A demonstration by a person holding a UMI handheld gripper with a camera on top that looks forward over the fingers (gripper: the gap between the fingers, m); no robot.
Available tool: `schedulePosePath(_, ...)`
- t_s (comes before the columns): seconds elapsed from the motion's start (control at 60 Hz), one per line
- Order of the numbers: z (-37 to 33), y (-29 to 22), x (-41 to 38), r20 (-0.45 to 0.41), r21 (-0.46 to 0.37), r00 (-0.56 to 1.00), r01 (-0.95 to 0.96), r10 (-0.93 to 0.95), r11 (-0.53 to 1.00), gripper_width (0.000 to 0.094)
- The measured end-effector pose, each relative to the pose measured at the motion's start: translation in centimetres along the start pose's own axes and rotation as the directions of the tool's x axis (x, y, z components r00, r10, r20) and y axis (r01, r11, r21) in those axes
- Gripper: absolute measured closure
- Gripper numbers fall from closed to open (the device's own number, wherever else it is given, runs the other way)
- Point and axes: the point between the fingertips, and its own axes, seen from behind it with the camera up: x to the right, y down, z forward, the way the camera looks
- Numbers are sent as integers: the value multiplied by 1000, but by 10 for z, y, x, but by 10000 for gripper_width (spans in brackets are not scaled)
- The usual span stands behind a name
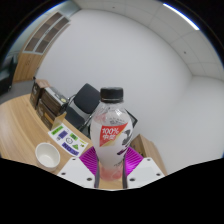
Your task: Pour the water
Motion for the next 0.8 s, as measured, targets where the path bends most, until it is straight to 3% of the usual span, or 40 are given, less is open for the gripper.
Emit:
schedulePosePath(0.117, 5, 14, -2, 81, 13, 944, -321, 319, 947, 625)
schedulePosePath(0.3, 29, 63, -33, 139, -35, 850, -509, 509, 860, 626)
schedulePosePath(0.633, 56, 145, -93, 151, -138, 783, -587, 603, 798, 618)
schedulePosePath(0.667, 55, 142, -88, 148, -100, 778, -602, 610, 792, 624)
schedulePosePath(0.733, 55, 144, -89, 135, -103, 776, -607, 616, 788, 619)
schedulePosePath(0.8, 55, 144, -88, 123, -96, 768, -622, 629, 777, 554)
